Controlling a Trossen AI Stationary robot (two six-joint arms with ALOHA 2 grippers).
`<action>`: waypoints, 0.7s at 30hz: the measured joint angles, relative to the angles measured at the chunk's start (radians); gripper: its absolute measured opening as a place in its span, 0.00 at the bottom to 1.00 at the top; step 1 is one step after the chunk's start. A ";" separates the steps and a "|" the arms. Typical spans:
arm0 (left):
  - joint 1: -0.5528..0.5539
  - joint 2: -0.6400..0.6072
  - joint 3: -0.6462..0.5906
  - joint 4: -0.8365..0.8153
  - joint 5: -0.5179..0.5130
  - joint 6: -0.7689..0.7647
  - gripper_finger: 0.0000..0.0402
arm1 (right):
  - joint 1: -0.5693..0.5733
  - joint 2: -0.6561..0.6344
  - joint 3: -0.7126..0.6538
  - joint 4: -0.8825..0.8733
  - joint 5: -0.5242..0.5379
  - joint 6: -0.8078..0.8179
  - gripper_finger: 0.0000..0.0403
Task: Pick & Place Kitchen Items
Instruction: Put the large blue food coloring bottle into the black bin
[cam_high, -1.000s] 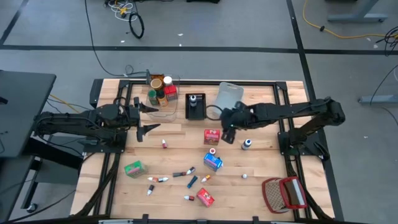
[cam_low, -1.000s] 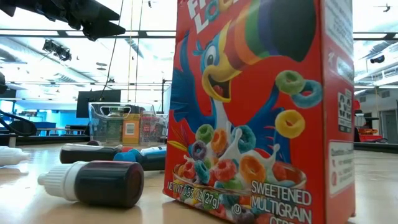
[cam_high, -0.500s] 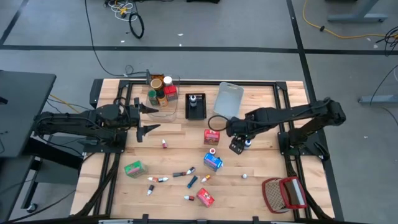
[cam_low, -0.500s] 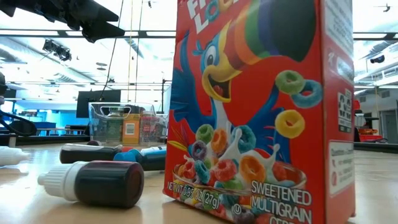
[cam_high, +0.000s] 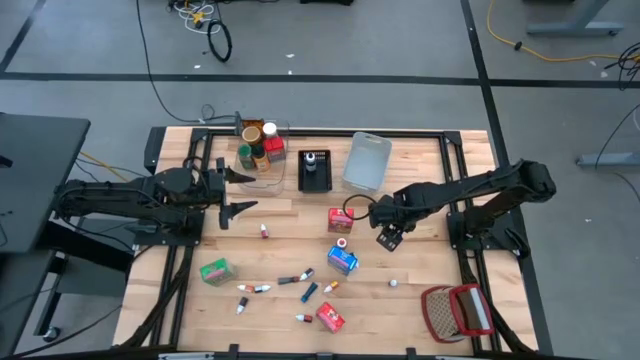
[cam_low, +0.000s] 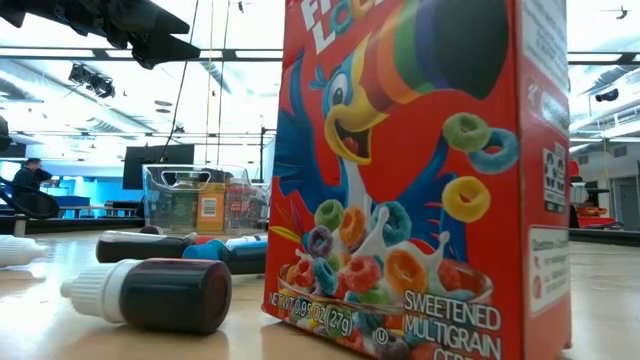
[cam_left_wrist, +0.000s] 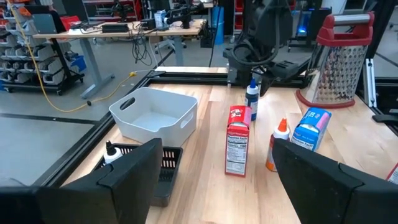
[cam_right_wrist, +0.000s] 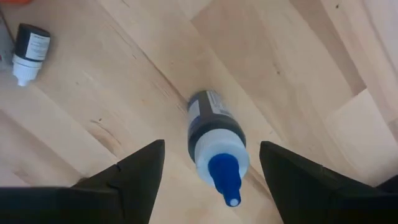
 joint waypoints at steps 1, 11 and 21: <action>0.000 0.000 0.000 0.000 0.000 0.000 0.78 | 0.000 0.000 -0.001 0.000 0.000 0.001 0.68; 0.000 0.000 0.000 0.000 0.000 0.003 0.78 | 0.000 0.000 -0.001 -0.009 -0.039 0.005 0.57; 0.000 0.000 0.000 0.000 0.000 0.003 0.78 | -0.002 0.000 -0.001 0.031 0.021 -0.033 0.28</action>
